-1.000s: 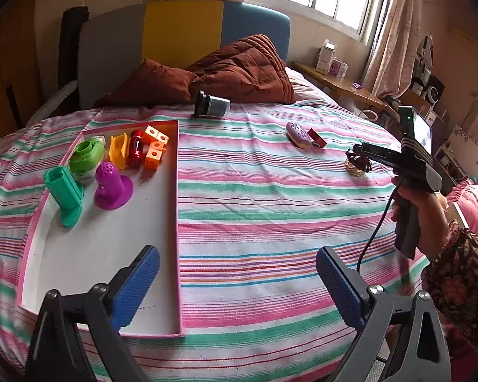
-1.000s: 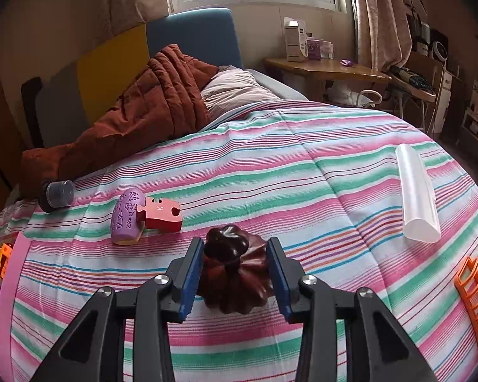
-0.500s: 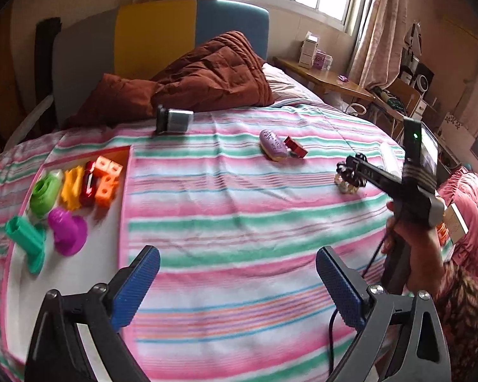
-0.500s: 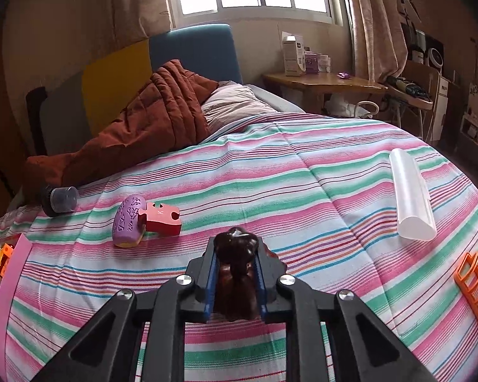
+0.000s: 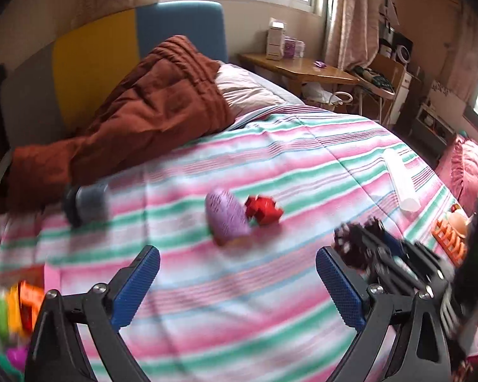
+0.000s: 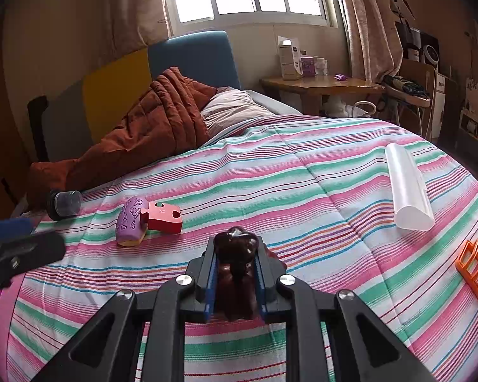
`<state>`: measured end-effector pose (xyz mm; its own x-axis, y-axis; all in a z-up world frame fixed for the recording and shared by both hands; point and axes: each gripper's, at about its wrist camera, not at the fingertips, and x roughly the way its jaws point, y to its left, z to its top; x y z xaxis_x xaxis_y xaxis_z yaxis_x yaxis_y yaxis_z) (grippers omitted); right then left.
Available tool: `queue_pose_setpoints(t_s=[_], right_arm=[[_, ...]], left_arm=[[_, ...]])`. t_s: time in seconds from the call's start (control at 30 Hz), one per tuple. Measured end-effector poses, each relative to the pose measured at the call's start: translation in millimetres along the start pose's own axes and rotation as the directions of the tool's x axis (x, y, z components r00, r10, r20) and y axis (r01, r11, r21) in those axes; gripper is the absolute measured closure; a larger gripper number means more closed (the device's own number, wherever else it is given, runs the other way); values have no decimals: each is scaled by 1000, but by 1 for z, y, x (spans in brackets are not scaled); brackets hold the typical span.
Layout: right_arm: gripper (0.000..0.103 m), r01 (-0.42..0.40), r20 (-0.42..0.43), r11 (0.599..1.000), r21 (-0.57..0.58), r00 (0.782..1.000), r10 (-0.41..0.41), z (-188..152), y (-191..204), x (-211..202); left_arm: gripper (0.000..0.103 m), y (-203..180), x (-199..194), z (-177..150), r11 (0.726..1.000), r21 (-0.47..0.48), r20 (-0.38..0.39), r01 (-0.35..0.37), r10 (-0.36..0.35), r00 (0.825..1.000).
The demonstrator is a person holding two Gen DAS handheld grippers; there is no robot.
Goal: Organize rigid objects
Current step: 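Grasp the red puzzle piece with the left gripper while the right holds the brown toy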
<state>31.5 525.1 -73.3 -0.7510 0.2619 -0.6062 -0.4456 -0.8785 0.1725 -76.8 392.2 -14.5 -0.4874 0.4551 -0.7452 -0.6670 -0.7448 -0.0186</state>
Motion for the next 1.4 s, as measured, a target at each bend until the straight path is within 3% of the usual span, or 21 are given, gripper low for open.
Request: queue_pose_setpoints(t_s=[0.2, 0.37, 0.47, 0.73, 1.0, 1.1, 1.2, 1.23, 1.3, 1.4], right_arm=[[84, -22, 12, 998, 55, 1000, 21, -1, -11, -2], [84, -21, 24, 996, 88, 1000, 19, -2, -18, -5], [84, -21, 29, 994, 105, 999, 18, -2, -21, -5], [84, -25, 31, 993, 115, 999, 22, -2, -23, -5], [84, -26, 32, 993, 117, 999, 22, -2, -23, -5], [84, -25, 32, 993, 116, 999, 21, -2, -23, -5], [84, -24, 32, 993, 116, 999, 21, -3, -23, -5], [84, -24, 32, 993, 116, 999, 21, -3, -23, -5], [84, -25, 31, 993, 115, 999, 22, -2, -23, -5], [84, -25, 31, 993, 115, 999, 21, -2, -23, -5]], left_arm=[[4, -22, 53, 43, 984, 175, -33, 22, -17, 999], [4, -37, 94, 48, 936, 344, -126, 69, -26, 992], [5, -40, 108, 45, 913, 395, -173, 103, -36, 984], [46, -45, 121, 30, 892, 409, -246, 194, -97, 965], [64, -40, 110, 16, 920, 332, -216, 208, -141, 966], [63, -43, 105, 14, 919, 344, -199, 191, -127, 972], [35, -47, 102, 20, 920, 340, -172, 193, -140, 975], [30, -49, 100, 22, 922, 341, -156, 185, -139, 978], [29, -52, 104, 28, 925, 347, -132, 154, -115, 985], [32, -52, 116, 26, 933, 325, -176, 154, -101, 979]])
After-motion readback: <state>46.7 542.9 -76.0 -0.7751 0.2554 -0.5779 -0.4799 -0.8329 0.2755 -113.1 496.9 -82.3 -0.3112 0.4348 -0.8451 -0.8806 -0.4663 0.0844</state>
